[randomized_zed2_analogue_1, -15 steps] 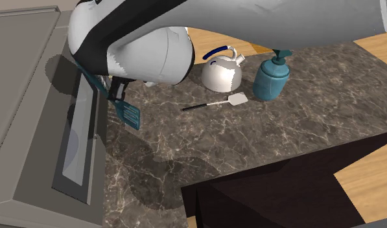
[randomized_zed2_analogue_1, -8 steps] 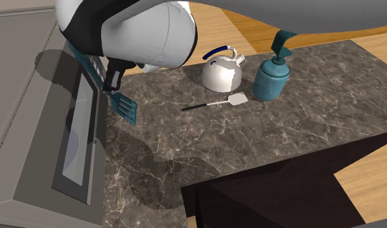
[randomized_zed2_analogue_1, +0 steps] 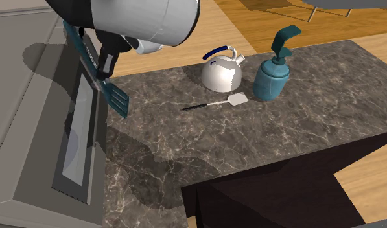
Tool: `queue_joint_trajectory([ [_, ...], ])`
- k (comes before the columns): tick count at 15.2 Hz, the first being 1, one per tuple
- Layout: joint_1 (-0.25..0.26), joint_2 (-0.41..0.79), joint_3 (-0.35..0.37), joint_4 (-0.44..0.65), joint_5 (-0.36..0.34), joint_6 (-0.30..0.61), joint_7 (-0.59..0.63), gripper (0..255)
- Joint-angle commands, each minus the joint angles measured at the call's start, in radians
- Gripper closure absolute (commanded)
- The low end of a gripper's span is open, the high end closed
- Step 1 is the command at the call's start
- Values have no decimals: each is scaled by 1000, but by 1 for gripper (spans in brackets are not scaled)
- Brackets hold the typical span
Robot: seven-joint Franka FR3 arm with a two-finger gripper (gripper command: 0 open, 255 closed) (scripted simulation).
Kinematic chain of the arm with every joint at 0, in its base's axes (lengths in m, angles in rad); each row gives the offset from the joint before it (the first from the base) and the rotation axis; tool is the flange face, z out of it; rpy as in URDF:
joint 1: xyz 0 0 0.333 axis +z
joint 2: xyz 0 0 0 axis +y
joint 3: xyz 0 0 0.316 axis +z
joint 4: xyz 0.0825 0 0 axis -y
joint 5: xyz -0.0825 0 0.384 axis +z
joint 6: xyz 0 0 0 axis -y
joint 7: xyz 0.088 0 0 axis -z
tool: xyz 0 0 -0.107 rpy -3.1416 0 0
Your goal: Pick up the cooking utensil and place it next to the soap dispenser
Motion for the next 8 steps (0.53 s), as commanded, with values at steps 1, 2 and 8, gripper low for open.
queue_joint_trajectory([
  [1, -3, -13, -3, 15, -6, -27, 12, 255],
  [2, -4, -18, -5, 23, -10, -39, 19, 255],
  [8, -12, -43, -12, 77, -33, -112, 58, 255],
])
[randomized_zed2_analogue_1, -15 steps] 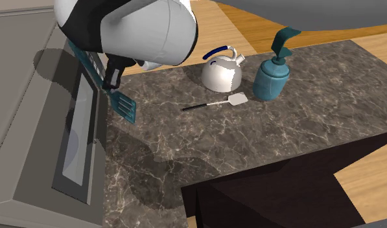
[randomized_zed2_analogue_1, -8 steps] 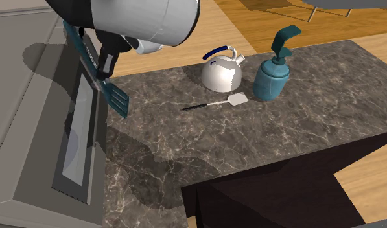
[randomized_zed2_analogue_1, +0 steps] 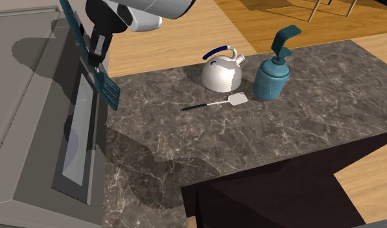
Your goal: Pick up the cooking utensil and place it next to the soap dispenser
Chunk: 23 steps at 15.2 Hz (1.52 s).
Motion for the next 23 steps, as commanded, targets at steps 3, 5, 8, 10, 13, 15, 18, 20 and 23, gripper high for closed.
queue_joint_trajectory([
  [3, -6, -13, -5, 42, -17, -50, 26, 255],
  [5, -8, -17, -7, 63, -25, -74, 39, 255],
  [8, -12, -23, -10, 96, -37, -110, 58, 255],
  [10, -14, -25, -12, 119, -45, -134, 70, 255],
  [13, -17, -27, -14, 156, -57, -169, 89, 255],
  [15, -19, -27, -15, 181, -66, -193, 102, 255],
  [18, -22, -25, -17, 222, -79, -228, 121, 255],
  [20, -24, -22, -18, 250, -88, -252, 134, 255],
  [23, -26, -16, -18, 294, -102, -287, 154, 255],
])
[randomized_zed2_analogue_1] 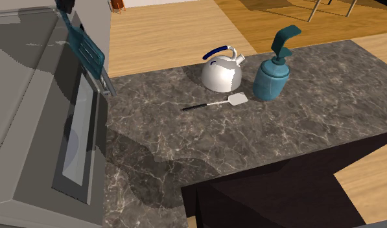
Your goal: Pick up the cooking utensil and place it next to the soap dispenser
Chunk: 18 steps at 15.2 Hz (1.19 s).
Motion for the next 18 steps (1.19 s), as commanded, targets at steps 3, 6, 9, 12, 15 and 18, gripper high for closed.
queue_joint_trajectory([
  [3, -2, 9, 0, 63, -20, -50, 29, 255],
  [6, -3, 20, 1, 113, -35, -86, 49, 255],
  [9, -26, -32, -37, 72, 16, -116, -11, 255],
  [12, -52, -99, -97, 12, 75, -161, -97, 255],
  [15, -74, -152, -160, -35, 116, -208, -176, 255],
  [18, -95, -194, -221, -72, 141, -257, -248, 255],
])
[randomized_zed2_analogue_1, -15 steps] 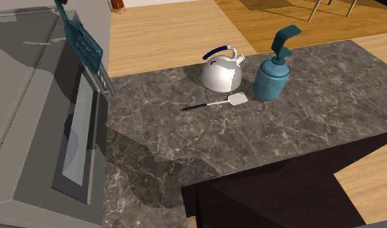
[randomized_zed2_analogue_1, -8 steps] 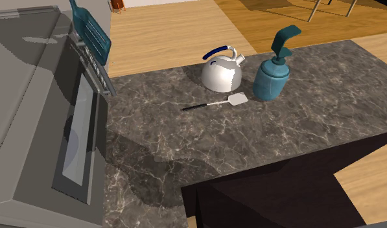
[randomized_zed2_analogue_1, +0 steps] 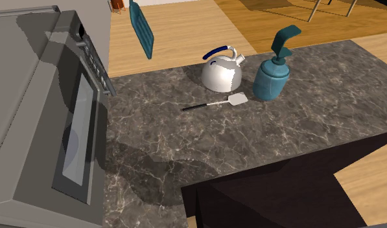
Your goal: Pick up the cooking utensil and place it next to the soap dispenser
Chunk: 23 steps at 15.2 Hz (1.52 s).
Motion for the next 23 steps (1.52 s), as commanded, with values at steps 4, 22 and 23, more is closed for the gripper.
queue_joint_trajectory([
  [4, -34, -54, -100, -49, 25, -81, -115, 255],
  [22, -180, 5, -433, 45, -15, -383, -477, 255],
  [23, -189, 19, -450, 62, -18, -400, -497, 255],
])
